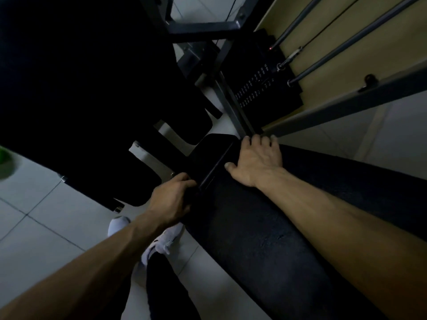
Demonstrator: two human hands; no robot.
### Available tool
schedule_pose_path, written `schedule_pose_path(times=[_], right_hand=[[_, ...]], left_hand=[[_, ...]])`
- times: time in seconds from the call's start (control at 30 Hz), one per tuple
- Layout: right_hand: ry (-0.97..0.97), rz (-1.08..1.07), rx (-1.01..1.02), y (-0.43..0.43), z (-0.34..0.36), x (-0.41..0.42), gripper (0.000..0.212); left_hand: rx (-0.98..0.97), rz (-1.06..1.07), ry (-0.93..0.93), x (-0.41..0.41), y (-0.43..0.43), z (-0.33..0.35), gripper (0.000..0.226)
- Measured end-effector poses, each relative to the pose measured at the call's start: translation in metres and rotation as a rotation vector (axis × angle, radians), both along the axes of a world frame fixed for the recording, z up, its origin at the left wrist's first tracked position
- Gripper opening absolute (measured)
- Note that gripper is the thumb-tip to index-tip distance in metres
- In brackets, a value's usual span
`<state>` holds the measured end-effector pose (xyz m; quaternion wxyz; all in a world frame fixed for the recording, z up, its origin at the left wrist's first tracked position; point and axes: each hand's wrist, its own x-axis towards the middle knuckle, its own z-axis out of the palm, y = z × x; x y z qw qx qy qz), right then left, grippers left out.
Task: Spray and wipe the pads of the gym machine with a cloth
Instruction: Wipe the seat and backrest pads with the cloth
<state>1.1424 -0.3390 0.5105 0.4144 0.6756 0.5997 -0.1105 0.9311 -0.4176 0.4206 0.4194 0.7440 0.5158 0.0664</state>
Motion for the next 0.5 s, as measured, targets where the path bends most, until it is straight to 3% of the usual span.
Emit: schedule_pose_path(times=[0.27, 0.5], right_hand=[[0.041, -0.022, 0.034, 0.0, -0.002, -0.003, 0.102], [0.151, -0.08, 0.109, 0.0, 0.002, -0.001, 0.074]], left_hand=[[-0.089, 0.108, -0.009, 0.029, 0.022, -0.004, 0.043], [-0.096, 0.201, -0.119, 0.079, 0.078, -0.01, 0.035]])
